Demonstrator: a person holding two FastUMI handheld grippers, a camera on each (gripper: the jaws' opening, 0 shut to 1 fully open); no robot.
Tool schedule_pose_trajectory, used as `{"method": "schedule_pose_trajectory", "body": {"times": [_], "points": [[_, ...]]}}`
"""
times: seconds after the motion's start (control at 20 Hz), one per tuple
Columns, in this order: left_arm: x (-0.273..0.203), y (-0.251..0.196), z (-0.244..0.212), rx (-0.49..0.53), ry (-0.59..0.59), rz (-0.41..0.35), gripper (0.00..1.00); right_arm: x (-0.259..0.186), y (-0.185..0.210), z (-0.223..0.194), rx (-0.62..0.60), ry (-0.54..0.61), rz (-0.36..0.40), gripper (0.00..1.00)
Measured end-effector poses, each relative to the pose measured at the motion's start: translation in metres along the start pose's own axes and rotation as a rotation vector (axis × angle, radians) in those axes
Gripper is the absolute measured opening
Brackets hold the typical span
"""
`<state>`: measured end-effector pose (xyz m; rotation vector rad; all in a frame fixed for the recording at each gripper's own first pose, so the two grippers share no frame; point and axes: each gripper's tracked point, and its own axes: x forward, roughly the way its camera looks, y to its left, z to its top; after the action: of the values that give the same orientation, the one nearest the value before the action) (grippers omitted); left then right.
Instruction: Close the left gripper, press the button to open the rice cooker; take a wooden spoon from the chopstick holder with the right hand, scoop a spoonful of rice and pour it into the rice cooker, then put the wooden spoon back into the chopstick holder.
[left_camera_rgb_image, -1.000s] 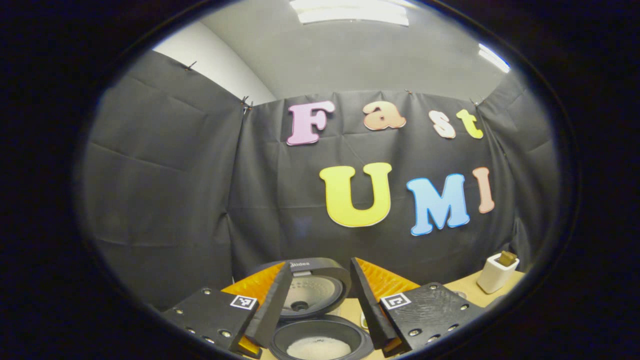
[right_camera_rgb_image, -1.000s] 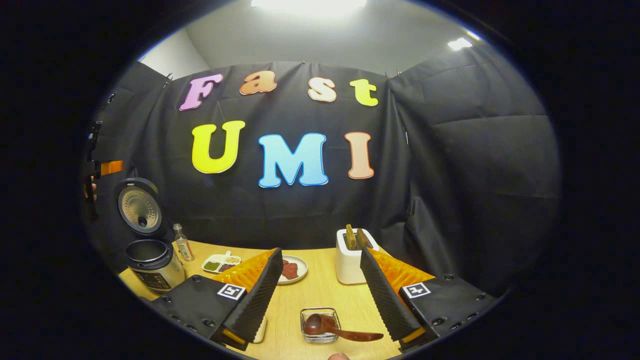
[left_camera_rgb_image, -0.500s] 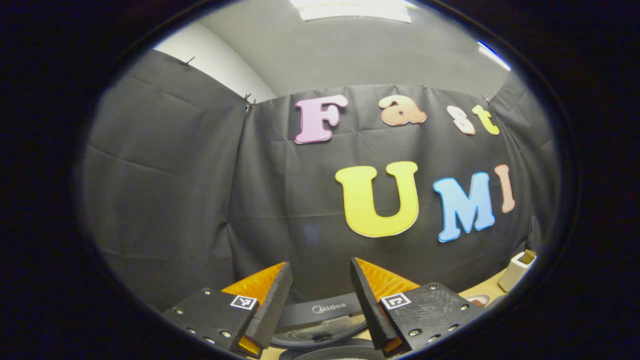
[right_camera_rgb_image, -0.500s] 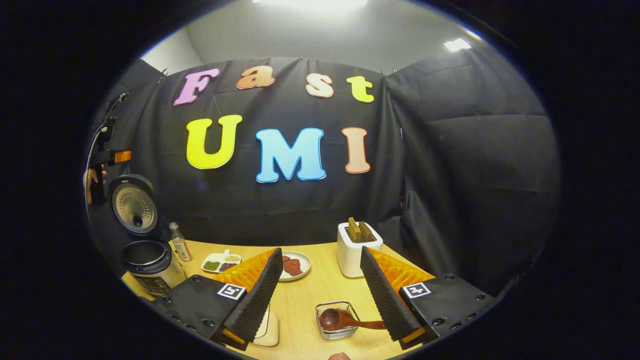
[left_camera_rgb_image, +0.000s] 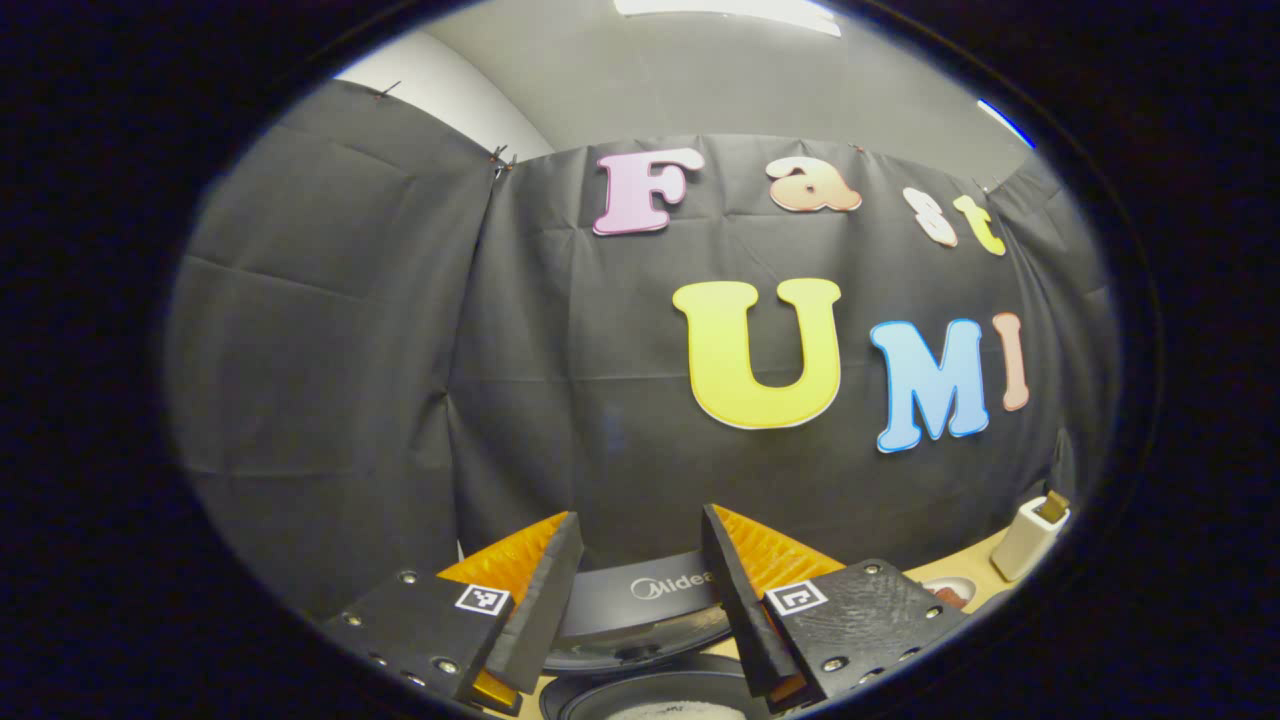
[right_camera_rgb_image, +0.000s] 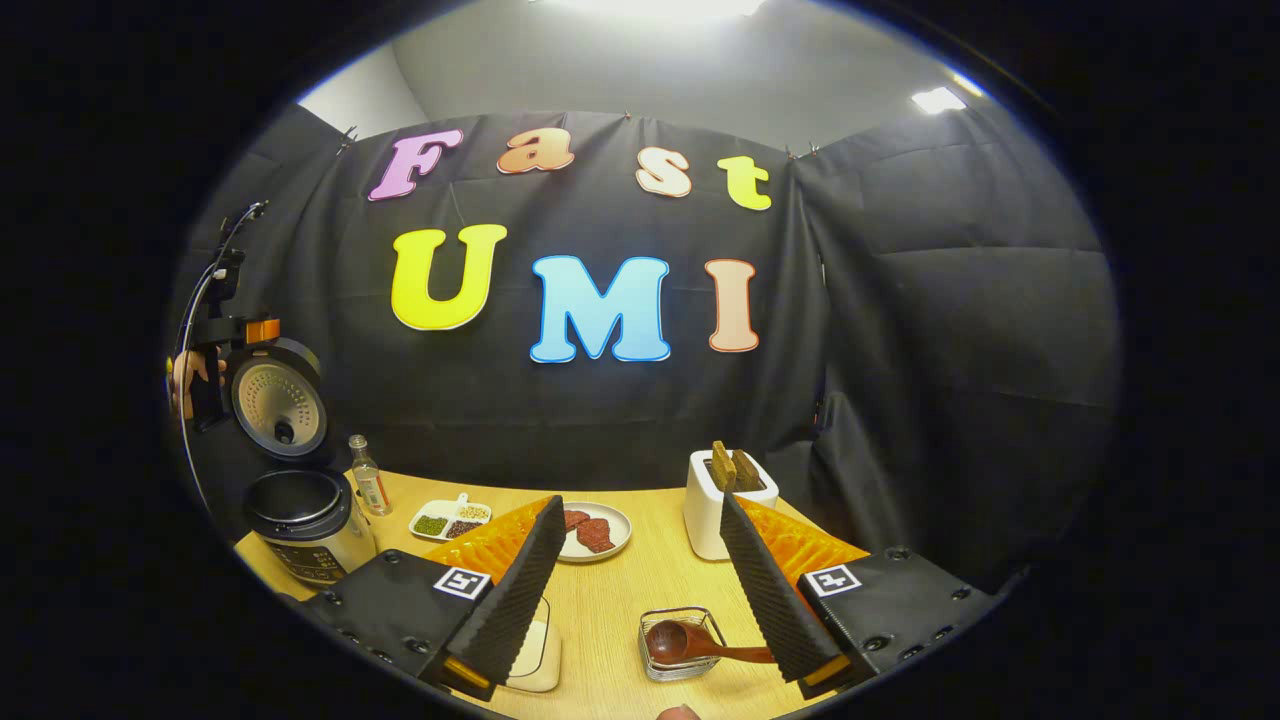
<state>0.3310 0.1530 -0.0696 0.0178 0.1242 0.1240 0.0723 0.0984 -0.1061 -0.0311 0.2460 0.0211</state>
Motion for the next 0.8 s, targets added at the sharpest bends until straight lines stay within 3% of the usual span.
{"method": "schedule_pose_trajectory", "body": {"times": [0.15, 0.2, 0.25, 0.5, 0.55, 0.6, 0.8], "points": [[-0.019, -0.007, -0.005, -0.013, 0.015, 0.005, 0.77, -0.001, -0.002, 0.002, -0.013, -0.003, 0.035, 0.98], [-0.027, -0.009, -0.008, -0.019, 0.02, 0.007, 0.77, -0.002, -0.004, 0.0, -0.016, 0.0, 0.045, 0.93], [-0.035, -0.013, -0.012, -0.02, 0.027, 0.009, 0.77, -0.003, -0.006, 0.0, -0.016, 0.003, 0.055, 0.98], [-0.068, -0.028, -0.031, -0.022, 0.067, 0.01, 0.79, -0.004, -0.011, -0.001, -0.012, 0.003, 0.094, 0.99], [-0.074, -0.028, -0.035, -0.029, 0.074, 0.009, 0.79, -0.006, -0.014, 0.0, -0.011, -0.001, 0.099, 0.94], [-0.08, -0.031, -0.039, -0.034, 0.082, 0.008, 0.79, -0.008, -0.017, 0.0, -0.009, -0.003, 0.104, 0.98], [-0.1, -0.04, -0.057, -0.048, 0.104, 0.004, 0.79, -0.016, -0.026, -0.001, -0.005, -0.004, 0.12, 0.99]]}}
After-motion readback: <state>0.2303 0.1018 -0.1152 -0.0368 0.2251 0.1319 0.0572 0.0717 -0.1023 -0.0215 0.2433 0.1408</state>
